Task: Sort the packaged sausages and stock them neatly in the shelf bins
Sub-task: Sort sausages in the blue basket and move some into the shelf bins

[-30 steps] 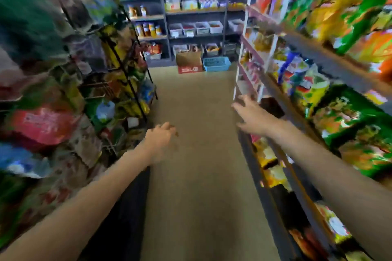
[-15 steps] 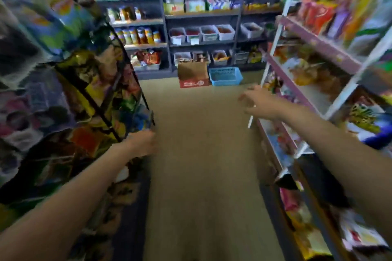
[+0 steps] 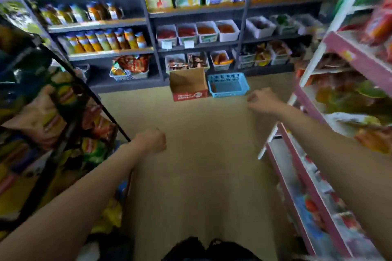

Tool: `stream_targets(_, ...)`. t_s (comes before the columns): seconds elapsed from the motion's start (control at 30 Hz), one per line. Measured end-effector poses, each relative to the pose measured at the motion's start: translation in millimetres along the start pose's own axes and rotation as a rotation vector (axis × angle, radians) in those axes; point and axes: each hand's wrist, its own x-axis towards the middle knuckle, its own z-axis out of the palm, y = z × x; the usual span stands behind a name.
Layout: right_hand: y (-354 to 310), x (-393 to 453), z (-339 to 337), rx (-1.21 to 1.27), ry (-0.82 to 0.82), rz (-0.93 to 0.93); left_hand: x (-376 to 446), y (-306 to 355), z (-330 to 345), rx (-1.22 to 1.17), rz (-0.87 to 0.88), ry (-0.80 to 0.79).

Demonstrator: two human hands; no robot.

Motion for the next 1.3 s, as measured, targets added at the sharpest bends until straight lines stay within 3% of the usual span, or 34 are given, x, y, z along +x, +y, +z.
stream_targets(0.23,-12.3,221.9,-8.5,0.095,0.053,-0.062,194.8,-48.0,-64.9,-0.083,0.052,-0.014)
stream_targets(0.43,22.2,398.6,-44.6,-0.012,0.057,0.109,377.8,-90.1,-137.3,-0.217,0.015,0.068)
stream_targets(0.7,43.2,604.6,-84.7,-0.096,0.126,0.376,583.9,-107.6,-253.1,-0.154,0.004,0.188)
stream_targets(0.87,18.2,738.8,-66.0,-0.035,0.142,0.183,711.0,-105.2,-282.2,-0.239,-0.005,0.255)
stream_targets(1.0,2.3,826.1,-63.9,-0.133,0.029,0.019,788.4,-93.6,-304.5,-0.225,0.045,0.229)
stream_targets(1.13,-8.8,914.5,-69.1,-0.152,0.001,-0.002,850.9,-93.6,-330.3,-0.205,0.084,0.217)
stream_targets(1.3,-21.0,1010.6,-54.8,-0.148,-0.021,0.004,941.2,-126.6,-356.5,-0.285,0.013,0.237)
